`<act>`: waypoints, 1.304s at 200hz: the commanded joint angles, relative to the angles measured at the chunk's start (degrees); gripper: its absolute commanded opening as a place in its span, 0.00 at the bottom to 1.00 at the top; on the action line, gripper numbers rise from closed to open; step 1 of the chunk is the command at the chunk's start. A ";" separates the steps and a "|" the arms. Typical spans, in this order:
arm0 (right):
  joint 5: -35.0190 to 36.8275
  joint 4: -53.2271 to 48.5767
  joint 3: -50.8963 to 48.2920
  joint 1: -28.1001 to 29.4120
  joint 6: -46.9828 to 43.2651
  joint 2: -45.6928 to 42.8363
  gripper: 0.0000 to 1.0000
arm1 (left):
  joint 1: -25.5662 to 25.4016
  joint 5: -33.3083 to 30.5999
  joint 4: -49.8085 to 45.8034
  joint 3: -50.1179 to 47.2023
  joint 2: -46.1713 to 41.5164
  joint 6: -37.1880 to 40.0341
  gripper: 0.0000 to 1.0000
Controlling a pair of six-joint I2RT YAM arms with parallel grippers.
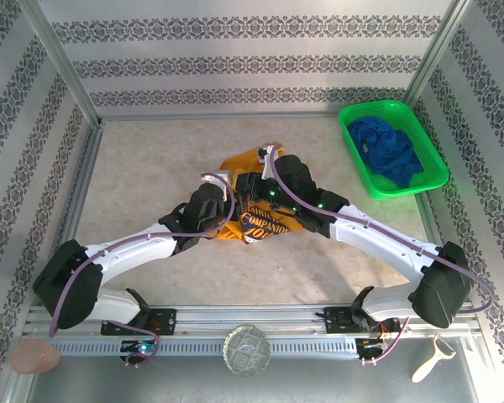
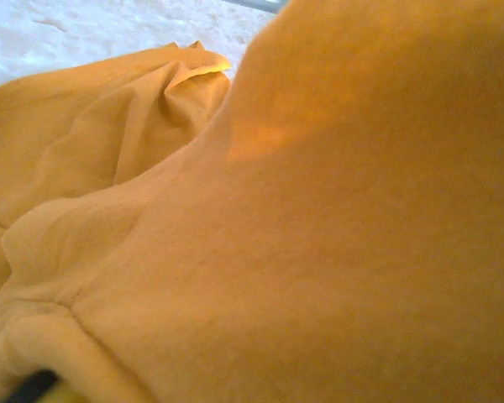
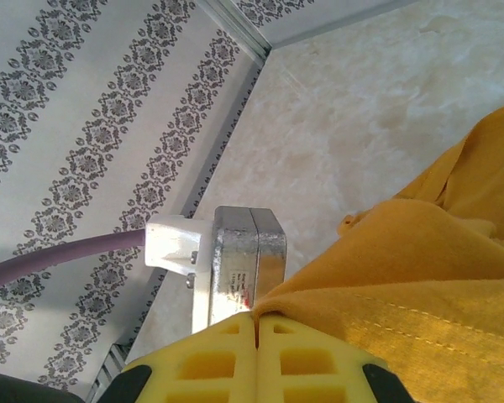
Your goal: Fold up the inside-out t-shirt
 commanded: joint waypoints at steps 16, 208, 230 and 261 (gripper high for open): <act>0.69 1.36 2.68 -0.45 0.66 0.72 0.00 | 0.79 3.43 3.19 0.65 -1.33 2.12 0.00; -6.42 -4.92 -18.14 -12.89 -7.97 -16.86 0.73 | 16.07 51.79 13.22 -5.72 -12.71 -5.83 0.00; -6.18 -3.90 -20.40 -12.97 -7.13 -16.65 0.70 | 16.43 51.88 12.26 -5.21 -13.34 -5.56 0.00; -6.80 -2.03 -21.06 -12.92 -6.69 -14.39 0.63 | 16.64 51.86 10.85 -4.60 -14.19 -5.00 0.00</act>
